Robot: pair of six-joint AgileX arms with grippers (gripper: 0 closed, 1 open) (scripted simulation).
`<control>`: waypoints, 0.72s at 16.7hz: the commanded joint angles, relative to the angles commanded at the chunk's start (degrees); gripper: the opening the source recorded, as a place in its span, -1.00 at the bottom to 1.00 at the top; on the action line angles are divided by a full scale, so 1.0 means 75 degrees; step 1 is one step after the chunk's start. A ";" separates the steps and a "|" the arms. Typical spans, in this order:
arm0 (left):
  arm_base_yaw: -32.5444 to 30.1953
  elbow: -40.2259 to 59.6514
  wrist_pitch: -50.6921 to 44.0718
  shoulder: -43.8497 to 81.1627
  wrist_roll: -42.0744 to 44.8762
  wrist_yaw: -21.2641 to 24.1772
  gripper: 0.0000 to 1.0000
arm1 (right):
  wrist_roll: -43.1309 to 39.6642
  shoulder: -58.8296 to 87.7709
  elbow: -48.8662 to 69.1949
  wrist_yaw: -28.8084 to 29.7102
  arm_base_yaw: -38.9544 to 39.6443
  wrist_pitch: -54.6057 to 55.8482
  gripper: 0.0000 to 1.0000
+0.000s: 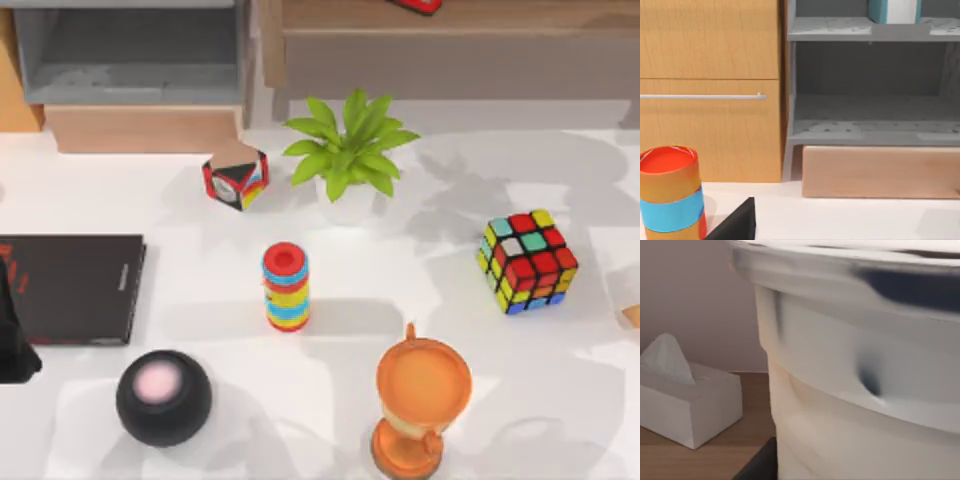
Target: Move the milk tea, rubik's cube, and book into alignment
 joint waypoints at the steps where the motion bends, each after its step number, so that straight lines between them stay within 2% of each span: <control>1: 0.0000 0.0000 0.0000 0.0000 0.0000 0.0000 1.00 | -0.0029 -0.0049 -0.0178 -0.0138 -0.0174 0.0223 -1.00; 5: 0.0000 0.0000 0.0000 0.0000 0.0000 0.0000 1.00 | -0.0052 -0.0078 -0.0853 -0.0586 -0.0686 0.1100 -1.00; 12: 0.0000 0.0000 0.0000 0.0000 0.0000 0.0000 1.00 | 0.0014 0.0496 -0.1474 -0.1036 -0.0996 0.2535 -1.00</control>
